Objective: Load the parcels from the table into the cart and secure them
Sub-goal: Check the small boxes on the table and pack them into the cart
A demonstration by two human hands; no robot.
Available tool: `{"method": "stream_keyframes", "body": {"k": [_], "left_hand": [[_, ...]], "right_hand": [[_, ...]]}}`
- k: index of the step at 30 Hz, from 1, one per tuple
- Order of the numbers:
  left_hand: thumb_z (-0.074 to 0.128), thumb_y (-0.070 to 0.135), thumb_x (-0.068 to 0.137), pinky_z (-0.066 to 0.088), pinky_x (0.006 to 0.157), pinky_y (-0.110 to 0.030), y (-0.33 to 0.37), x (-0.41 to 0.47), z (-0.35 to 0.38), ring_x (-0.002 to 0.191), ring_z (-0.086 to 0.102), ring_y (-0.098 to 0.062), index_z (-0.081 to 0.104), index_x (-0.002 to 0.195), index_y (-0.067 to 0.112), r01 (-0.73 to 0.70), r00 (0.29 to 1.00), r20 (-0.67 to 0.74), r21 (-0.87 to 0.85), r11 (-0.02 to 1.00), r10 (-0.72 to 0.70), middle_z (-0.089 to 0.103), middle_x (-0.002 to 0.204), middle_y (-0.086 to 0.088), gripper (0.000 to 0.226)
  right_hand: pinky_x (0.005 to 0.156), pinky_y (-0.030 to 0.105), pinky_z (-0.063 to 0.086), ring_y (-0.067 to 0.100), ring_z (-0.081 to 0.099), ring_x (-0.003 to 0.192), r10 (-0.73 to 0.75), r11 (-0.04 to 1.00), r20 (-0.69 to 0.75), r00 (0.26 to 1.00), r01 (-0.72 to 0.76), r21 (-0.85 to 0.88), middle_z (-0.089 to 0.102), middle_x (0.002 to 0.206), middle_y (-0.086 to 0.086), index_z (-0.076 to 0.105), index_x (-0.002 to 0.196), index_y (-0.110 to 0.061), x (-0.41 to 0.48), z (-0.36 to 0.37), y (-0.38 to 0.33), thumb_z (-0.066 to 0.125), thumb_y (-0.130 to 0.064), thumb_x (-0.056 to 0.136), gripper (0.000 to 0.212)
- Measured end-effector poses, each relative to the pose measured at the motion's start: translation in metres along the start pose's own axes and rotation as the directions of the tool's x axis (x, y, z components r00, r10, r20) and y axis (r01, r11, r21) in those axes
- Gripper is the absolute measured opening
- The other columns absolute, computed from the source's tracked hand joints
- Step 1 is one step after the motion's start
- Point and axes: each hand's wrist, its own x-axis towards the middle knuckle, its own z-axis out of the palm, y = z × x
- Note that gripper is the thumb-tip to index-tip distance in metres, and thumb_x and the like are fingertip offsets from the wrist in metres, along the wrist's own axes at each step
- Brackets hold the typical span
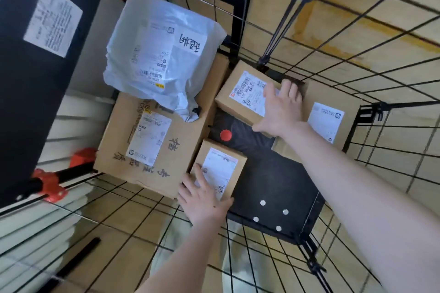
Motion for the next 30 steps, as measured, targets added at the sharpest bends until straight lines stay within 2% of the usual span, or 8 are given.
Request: {"method": "stream_keyframes", "body": {"k": [4,10,15,17,19,24,27,30], "left_hand": [[0.069,0.074,0.061,0.028,0.107,-0.042,0.002,-0.003,-0.002,0.127,0.029,-0.034,-0.001,0.145,0.021,0.008,1.000,-0.026,-0.019,1.000,-0.008,0.017,0.145,-0.016,0.121],[0.068,0.072,0.064,0.026,0.105,-0.042,0.002,0.013,-0.025,0.128,0.027,-0.034,0.010,0.142,0.017,-0.095,0.994,-0.062,-0.063,0.993,0.091,0.018,0.143,-0.015,0.112],[0.061,0.058,0.082,0.031,0.100,-0.040,0.002,0.044,-0.053,0.117,0.035,-0.032,0.043,0.127,0.016,-0.225,0.968,-0.152,-0.173,0.959,0.199,0.039,0.128,-0.012,0.064],[0.057,0.044,0.089,0.034,0.098,-0.040,0.003,0.054,-0.064,0.115,0.036,-0.031,0.052,0.122,0.016,-0.294,0.951,-0.169,-0.253,0.922,0.257,0.046,0.123,-0.010,0.043],[0.054,0.034,0.092,0.037,0.095,-0.039,0.005,0.063,-0.072,0.113,0.038,-0.029,0.055,0.122,0.017,-0.393,0.917,-0.201,-0.308,0.866,0.344,0.050,0.120,-0.008,0.035],[0.058,0.024,0.090,0.038,0.099,-0.040,0.009,0.082,-0.082,0.119,0.041,-0.028,0.050,0.135,0.017,-0.575,0.817,-0.247,-0.309,0.757,0.520,0.050,0.128,-0.007,0.046],[0.062,0.023,0.083,0.035,0.105,-0.040,0.006,0.088,-0.084,0.125,0.035,-0.030,0.042,0.142,0.018,-0.629,0.777,-0.212,-0.310,0.713,0.593,0.043,0.138,-0.007,0.062],[0.067,0.027,0.079,0.028,0.111,-0.039,0.003,0.089,-0.086,0.135,0.023,-0.030,0.028,0.148,0.020,-0.664,0.746,-0.161,-0.251,0.704,0.646,0.031,0.149,-0.007,0.080]], "right_hand": [[0.097,0.041,0.034,0.033,0.035,0.112,0.105,0.991,-0.007,0.994,-0.104,0.079,0.034,0.123,0.014,0.037,0.118,-0.014,-0.019,0.002,-0.007,0.081,-0.050,0.044,0.094],[0.102,0.044,0.035,0.035,0.034,0.116,0.240,0.957,0.014,0.971,-0.239,0.163,0.032,0.129,0.017,0.035,0.123,-0.014,-0.038,0.003,-0.022,0.082,-0.058,0.045,0.101],[0.099,0.043,0.037,0.035,0.034,0.116,0.362,0.904,0.052,0.931,-0.364,0.223,0.033,0.128,0.017,0.033,0.127,-0.013,-0.048,0.002,-0.033,0.081,-0.062,0.048,0.104],[0.098,0.043,0.037,0.035,0.034,0.117,0.430,0.849,0.086,0.899,-0.435,0.300,0.033,0.128,0.017,0.033,0.126,-0.013,-0.050,0.001,-0.038,0.081,-0.061,0.048,0.104],[0.098,0.043,0.037,0.035,0.032,0.119,0.506,0.752,0.158,0.848,-0.523,0.400,0.031,0.129,0.016,0.031,0.127,-0.013,-0.050,0.002,-0.045,0.080,-0.060,0.050,0.103],[0.096,0.042,0.035,0.033,0.032,0.120,0.591,0.440,0.357,0.724,-0.659,0.610,0.029,0.131,0.016,0.013,0.139,-0.022,-0.047,0.012,-0.071,0.082,-0.057,0.055,0.115],[0.097,0.043,0.037,0.032,0.030,0.125,0.543,0.424,0.397,0.740,-0.649,0.632,0.032,0.135,0.014,0.000,0.148,-0.026,-0.048,0.021,-0.088,0.081,-0.056,0.060,0.123],[0.097,0.043,0.039,0.032,0.030,0.126,0.469,0.489,0.332,0.818,-0.554,0.673,0.033,0.138,0.011,0.000,0.151,-0.032,-0.056,0.029,-0.093,0.075,-0.051,0.070,0.112]]}}
